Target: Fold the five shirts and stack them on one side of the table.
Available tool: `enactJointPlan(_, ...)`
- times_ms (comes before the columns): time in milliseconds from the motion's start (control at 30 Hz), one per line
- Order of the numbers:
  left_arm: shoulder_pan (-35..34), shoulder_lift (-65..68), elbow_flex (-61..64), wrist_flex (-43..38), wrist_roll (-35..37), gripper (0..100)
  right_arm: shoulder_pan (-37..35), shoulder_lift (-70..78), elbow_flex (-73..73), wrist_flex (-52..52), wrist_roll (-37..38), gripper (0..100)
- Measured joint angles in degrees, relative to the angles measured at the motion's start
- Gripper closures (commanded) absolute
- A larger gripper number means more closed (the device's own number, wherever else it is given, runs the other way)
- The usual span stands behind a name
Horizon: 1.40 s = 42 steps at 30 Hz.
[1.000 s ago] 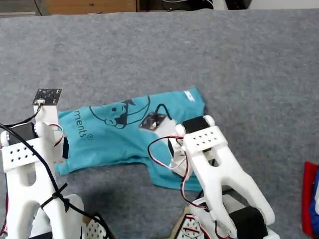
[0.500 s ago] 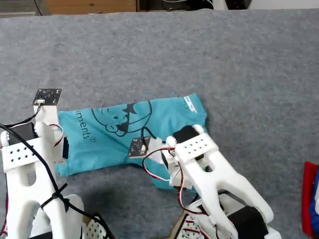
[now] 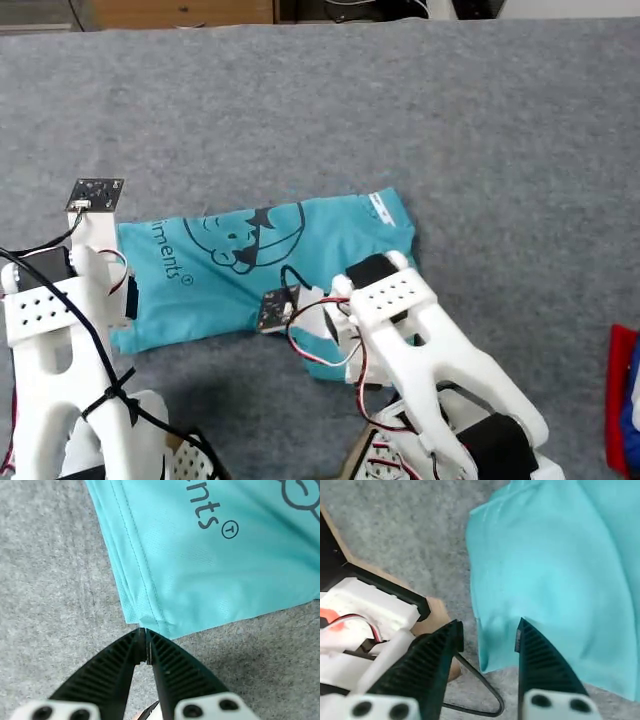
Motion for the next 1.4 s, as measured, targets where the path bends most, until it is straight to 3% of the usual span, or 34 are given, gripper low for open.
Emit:
enactJointPlan(167,0.00,0.00,0.00,0.00,0.00,98,-5.54,0.00,1.85,-2.46,0.00,81.1)
enactJointPlan(367,0.00,0.00,0.62,0.00,0.00,98,-5.98,-0.44,8.35,-13.80,0.00,81.1)
enactJointPlan(600,0.00,0.00,1.58,0.00,-0.09,98,-5.98,3.16,8.53,-17.58,0.09,81.5)
enactJointPlan(800,0.00,0.00,1.67,1.32,-0.09,98,-5.89,7.74,6.68,-19.60,0.09,98.8)
enactJointPlan(933,0.00,0.00,1.58,2.73,-0.09,98,-4.40,8.00,6.59,-21.27,0.09,99.4)
enactJointPlan(1167,0.00,0.00,1.58,2.81,-0.09,98,-1.76,9.23,3.43,-18.20,0.09,99.3)
enactJointPlan(1400,0.00,0.00,1.58,2.81,-0.09,98,4.48,11.34,-8.18,-7.03,4.92,99.3)
